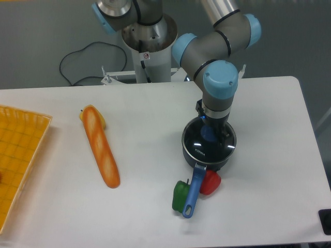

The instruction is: Open the lid

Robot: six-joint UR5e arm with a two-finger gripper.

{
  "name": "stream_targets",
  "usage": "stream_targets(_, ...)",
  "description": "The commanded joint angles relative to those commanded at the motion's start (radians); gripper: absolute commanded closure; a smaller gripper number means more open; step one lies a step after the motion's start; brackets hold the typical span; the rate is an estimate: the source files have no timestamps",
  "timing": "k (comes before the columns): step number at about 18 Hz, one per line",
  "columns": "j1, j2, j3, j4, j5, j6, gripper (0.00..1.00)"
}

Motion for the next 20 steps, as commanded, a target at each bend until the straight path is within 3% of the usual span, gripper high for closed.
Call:
stream_targets(3,0.000,-0.002,0.000,0.000,0.002,0.002,0.00)
stream_targets(11,0.000,-0.006,0.000,-0.003,0.011,0.006,0.28)
stream_targets(20,0.000,-0.006,0.017,-0.006,0.015,0.000,0.33)
